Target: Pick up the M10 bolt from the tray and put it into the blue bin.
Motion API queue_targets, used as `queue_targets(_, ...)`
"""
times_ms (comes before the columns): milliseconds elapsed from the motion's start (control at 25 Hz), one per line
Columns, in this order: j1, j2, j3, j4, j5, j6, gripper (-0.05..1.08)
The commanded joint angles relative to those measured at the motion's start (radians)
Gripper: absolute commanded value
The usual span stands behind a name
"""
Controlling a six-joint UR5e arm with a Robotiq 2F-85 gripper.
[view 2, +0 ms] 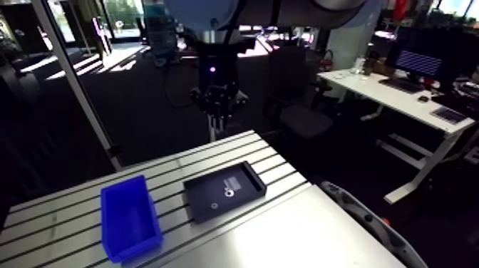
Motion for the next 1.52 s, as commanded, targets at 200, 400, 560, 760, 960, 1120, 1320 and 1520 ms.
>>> queue_targets(200, 0.065, -0.011, -0.114, 0.097, 0.019, -0.379, 1.05)
queue_targets(400, 0.114, -0.008, -0.134, 0.161, 0.022, -0.674, 1.05)
queue_targets(560, 0.112, -0.008, -0.154, 0.216, 0.023, -0.938, 1.05)
queue_targets(760, 0.13, -0.002, -0.185, 0.279, 0.026, -1.22, 1.05)
queue_targets(960, 0.137, 0.002, -0.18, 0.292, 0.028, -1.506, 1.05)
queue_targets(1120, 0.173, 0.0, -0.162, 0.295, 0.025, -1.687, 1.05)
queue_targets(1320, 0.256, 0.0, -0.135, 0.296, 0.016, -1.831, 1.05)
queue_targets(1520, 0.324, 0.002, -0.083, 0.249, 0.009, -1.855, 1.05)
